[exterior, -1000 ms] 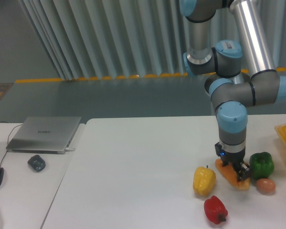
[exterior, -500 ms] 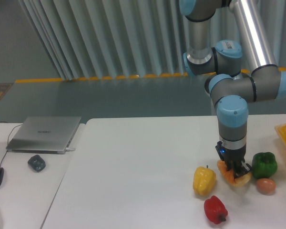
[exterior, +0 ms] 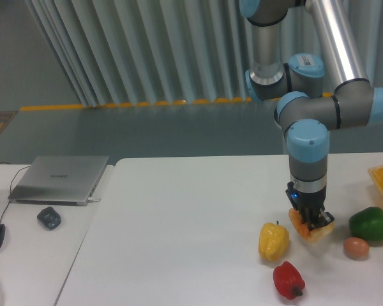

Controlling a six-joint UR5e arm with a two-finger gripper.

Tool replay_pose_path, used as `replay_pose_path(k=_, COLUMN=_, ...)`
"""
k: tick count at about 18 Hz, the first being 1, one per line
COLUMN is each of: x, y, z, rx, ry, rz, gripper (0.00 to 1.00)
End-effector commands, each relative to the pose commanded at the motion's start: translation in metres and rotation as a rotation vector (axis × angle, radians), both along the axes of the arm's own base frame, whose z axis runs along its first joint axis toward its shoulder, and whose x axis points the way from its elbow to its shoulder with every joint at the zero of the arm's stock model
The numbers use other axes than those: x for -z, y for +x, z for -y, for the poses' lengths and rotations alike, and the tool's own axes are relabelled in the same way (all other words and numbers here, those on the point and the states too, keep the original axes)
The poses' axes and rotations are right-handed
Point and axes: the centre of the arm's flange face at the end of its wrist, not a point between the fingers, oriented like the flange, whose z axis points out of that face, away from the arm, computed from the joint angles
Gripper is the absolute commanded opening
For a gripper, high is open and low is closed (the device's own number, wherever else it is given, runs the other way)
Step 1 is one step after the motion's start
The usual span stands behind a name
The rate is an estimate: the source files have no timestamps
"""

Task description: Place the triangular bread in the basket

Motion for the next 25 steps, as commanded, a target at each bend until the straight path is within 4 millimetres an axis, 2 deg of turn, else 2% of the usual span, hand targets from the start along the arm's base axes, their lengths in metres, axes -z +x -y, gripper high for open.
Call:
replay_pose_path(k=4, x=0.000, y=0.005, z=0.000, rx=0.005, ry=-0.006, rz=0.005, gripper=0.20)
replay_pose_path(k=6, x=-0.016, y=0.012, z=0.002, rx=0.014, ry=-0.001, rz=0.003, gripper=0.20)
replay_pose_path(k=7, x=-0.030, y=0.011, z=0.006, rx=0.009, ry=0.022, rz=-0.005, gripper=0.20)
replay_pose_path(k=10, x=-0.050, y=0.004, z=0.007, rx=0.010, ry=0.044, rz=-0.008, gripper=0.20)
replay_pose_path(k=11, x=-0.063, y=0.000, z=0.009, rx=0.016, ry=0.050, rz=-0.015, gripper=0.20)
replay_pose_path(k=12, x=-0.077, y=-0.013, z=0.017, rx=0.045, ry=0.052, rz=-0.016, gripper=0.19)
replay_pose_path(k=14, x=-0.085, y=-0.023, z=0.027, rx=0.130, ry=0.055, rz=-0.023, gripper=0.20)
replay_pose_path(k=16, x=-0.094, y=-0.044, z=0.046, rx=0.171, ry=0.060, rz=-0.036, gripper=0.20)
replay_pose_path(k=20, x=-0.100, y=-0.087, z=0.082, rx=0.299, ry=0.037, rz=-0.058, gripper=0.20)
replay_pose_path(k=25, x=-0.100, y=-0.135, z=0.132, rx=0.455, ry=-0.101, rz=-0.095, gripper=0.22)
